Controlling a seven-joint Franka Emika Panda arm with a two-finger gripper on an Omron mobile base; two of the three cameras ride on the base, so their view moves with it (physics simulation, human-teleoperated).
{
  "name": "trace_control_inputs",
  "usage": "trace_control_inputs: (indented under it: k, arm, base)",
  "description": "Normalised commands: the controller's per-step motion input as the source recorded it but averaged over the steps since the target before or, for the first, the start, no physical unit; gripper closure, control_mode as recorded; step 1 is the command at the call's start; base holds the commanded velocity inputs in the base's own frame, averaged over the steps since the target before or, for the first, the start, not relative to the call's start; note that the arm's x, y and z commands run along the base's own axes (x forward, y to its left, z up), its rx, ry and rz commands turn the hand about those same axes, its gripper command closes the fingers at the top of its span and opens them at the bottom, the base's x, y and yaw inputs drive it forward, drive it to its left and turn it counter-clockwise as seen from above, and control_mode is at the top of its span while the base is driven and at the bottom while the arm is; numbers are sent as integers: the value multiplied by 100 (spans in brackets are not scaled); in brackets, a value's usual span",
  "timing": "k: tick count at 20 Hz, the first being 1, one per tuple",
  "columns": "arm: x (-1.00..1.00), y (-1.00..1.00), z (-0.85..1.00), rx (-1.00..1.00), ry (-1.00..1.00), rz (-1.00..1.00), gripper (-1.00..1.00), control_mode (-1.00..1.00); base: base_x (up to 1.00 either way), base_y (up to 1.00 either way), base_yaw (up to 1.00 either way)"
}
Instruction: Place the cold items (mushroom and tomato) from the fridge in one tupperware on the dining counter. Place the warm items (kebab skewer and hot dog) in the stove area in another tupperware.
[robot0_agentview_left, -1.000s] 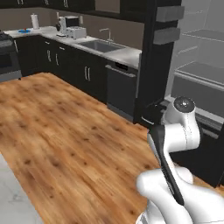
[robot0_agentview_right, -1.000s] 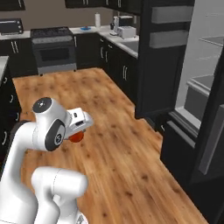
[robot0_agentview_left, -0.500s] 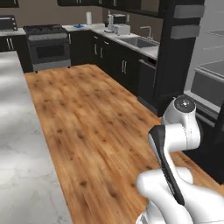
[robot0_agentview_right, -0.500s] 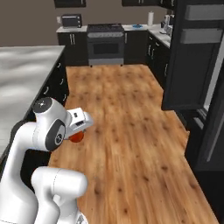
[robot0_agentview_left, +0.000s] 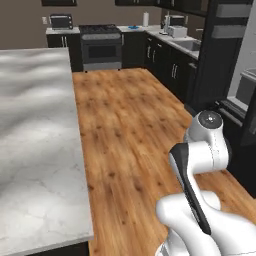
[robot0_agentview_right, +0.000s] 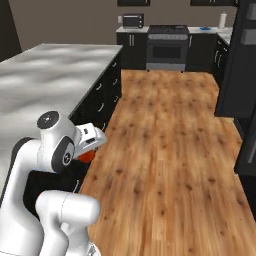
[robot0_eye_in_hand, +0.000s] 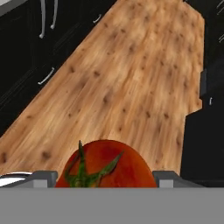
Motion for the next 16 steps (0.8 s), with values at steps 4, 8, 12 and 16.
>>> trace_control_inputs:
  k: [4,8,12,16]
  arm:
    - [0,0,0,0,0,0,100,100]
    - [0,0,0,0,0,0,100,100]
    - [0,0,0,0,0,0,100,100]
    - [0,0,0,0,0,0,100,100]
  base:
    - [-100,-12,36]
    - [-100,-8,23]
    - [-90,61,11]
    - [-55,96,1]
